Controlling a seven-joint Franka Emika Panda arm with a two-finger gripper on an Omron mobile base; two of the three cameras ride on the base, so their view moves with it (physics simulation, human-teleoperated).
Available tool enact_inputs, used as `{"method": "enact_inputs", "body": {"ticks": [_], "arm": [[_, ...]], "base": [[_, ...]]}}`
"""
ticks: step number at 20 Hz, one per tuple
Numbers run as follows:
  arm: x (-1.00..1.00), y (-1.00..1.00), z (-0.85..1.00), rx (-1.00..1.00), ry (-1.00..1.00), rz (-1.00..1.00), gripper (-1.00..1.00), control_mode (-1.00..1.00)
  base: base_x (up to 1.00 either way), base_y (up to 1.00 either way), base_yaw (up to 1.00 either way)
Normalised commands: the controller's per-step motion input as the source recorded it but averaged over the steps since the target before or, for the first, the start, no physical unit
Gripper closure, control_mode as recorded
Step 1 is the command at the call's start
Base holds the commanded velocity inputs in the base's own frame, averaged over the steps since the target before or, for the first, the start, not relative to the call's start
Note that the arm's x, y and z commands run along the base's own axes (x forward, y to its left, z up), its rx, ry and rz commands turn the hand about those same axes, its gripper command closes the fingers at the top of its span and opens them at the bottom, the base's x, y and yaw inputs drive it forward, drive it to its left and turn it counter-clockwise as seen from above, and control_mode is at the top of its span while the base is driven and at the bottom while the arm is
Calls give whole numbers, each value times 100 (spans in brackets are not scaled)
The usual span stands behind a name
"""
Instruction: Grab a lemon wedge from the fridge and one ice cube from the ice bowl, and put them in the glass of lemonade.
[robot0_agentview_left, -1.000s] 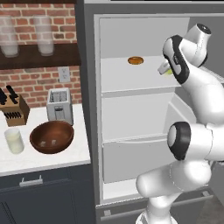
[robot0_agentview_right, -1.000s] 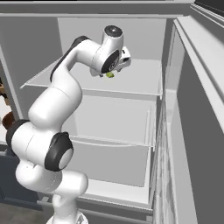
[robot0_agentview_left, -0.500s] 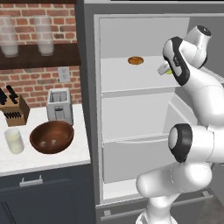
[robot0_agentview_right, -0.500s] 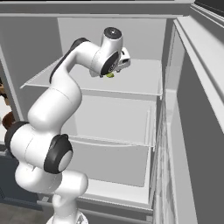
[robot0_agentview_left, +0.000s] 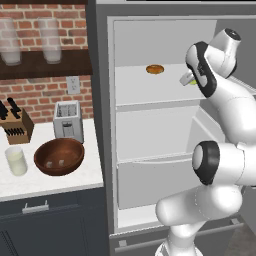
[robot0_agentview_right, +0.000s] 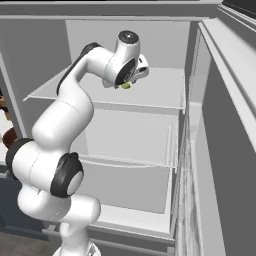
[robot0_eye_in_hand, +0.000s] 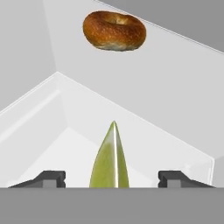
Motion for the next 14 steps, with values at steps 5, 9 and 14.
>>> {"method": "enact_inputs", "body": {"ticks": [5,9,14], "arm": [[0,3,0,0,4,0,100,-100],[0,5,-1,0,7,0,100,-100],[-12,0,-2,0,5,0,100,-100]], "base": [[0,0,0],[0,0,0],[0,0,0]]}}
